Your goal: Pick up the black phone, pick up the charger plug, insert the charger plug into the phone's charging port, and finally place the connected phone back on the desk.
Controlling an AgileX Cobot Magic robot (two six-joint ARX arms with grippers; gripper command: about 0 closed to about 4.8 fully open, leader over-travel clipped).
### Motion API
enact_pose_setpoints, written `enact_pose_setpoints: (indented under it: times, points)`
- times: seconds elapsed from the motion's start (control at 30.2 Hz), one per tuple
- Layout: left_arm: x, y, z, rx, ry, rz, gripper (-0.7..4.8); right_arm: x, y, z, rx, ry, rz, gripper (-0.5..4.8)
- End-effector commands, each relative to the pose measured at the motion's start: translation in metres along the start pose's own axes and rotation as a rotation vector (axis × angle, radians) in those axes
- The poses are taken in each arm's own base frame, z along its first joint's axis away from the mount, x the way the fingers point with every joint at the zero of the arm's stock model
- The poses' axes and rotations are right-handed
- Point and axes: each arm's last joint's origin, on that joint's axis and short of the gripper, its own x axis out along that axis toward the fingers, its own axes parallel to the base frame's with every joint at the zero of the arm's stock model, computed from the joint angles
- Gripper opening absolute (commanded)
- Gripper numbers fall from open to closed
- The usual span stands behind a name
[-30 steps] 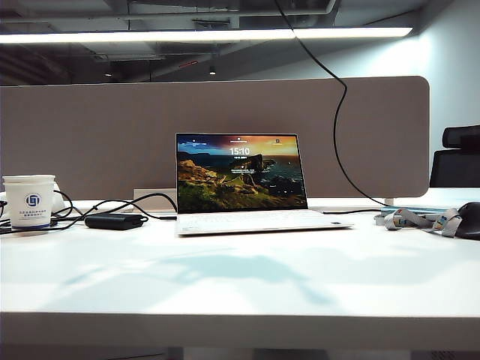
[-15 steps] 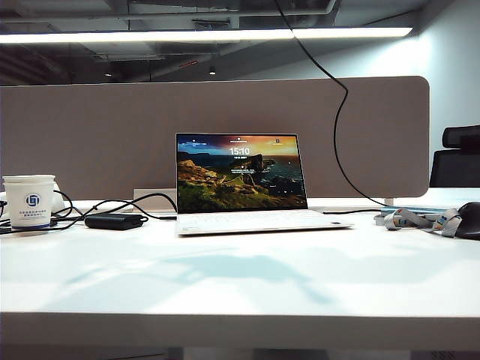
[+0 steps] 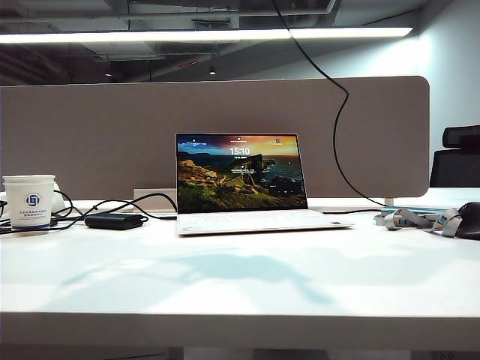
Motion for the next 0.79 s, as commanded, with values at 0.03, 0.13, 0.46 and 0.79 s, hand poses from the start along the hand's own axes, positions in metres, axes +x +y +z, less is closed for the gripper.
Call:
enact_pose_setpoints:
  times: [0.03,0.13,0.46,0.79]
  points:
    - [-0.001,-0.005,0.008,0.055,-0.022,0.005,-0.06,-0.003,0.009,0.004,-0.027,0.005,0.017,-0.07]
    - [-0.001,-0.005,0.008,0.055,-0.022,0.005,-0.06,-0.003,0.009,0.005,-0.026,0.006,0.017,-0.07]
    - [-0.001,-0.004,0.008,0.023,-0.035,0.037,-0.06,0.001,0.006,-0.003,-0.031,0.047,0.024,-0.07]
    - [-0.001,-0.005,0.009,0.092,-0.038,0.036,-0.06,0.001,0.003,-0.010,0.008,0.077,0.014,-0.07]
